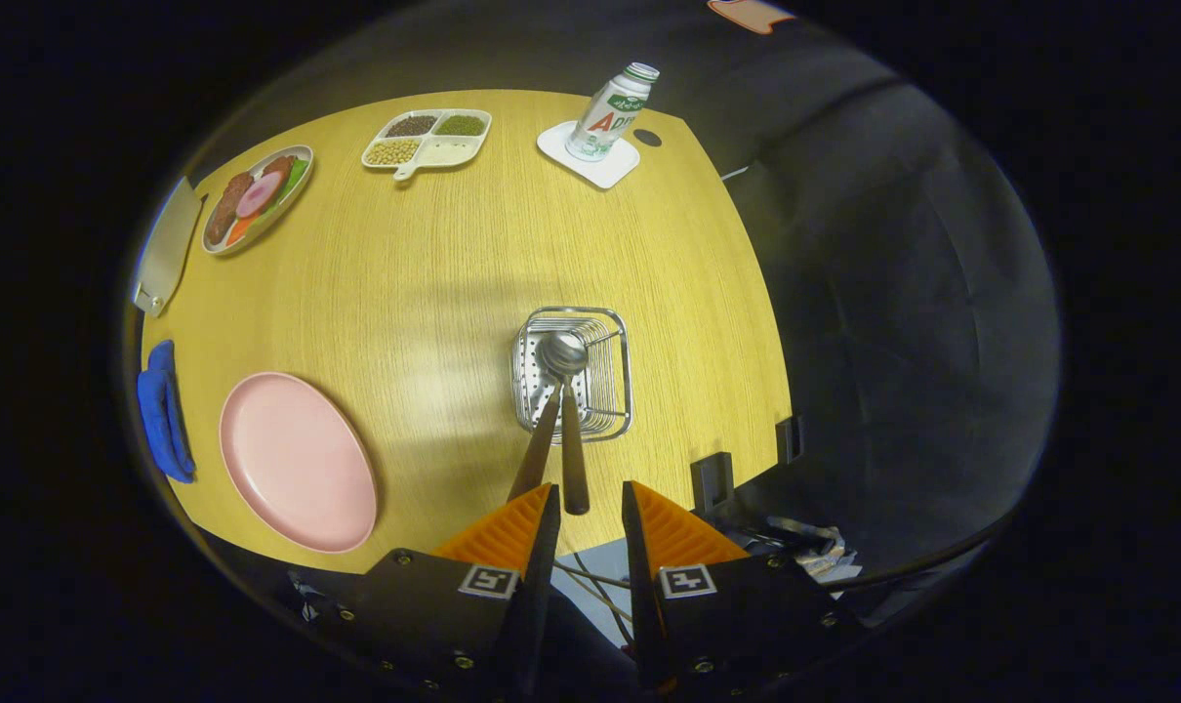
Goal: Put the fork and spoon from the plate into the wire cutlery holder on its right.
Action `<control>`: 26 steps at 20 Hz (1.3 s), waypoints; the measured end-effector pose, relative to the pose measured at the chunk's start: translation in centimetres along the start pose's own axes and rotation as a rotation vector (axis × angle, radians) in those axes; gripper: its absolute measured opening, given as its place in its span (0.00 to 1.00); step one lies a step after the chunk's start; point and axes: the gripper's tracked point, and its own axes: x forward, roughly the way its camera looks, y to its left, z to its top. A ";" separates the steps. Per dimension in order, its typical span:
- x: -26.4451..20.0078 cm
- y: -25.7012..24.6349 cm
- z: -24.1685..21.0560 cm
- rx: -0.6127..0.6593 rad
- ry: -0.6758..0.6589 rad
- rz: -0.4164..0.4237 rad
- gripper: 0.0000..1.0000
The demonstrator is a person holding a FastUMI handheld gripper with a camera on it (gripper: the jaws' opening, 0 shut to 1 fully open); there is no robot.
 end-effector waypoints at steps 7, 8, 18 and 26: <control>-0.3 0.4 1.1 -0.008 -0.035 0.016 0.38; -0.4 0.6 1.3 -0.004 -0.044 0.025 0.38; -6.5 0.2 7.4 0.160 -0.453 0.058 0.38; -21.2 -2.6 13.0 0.261 -0.983 0.065 0.38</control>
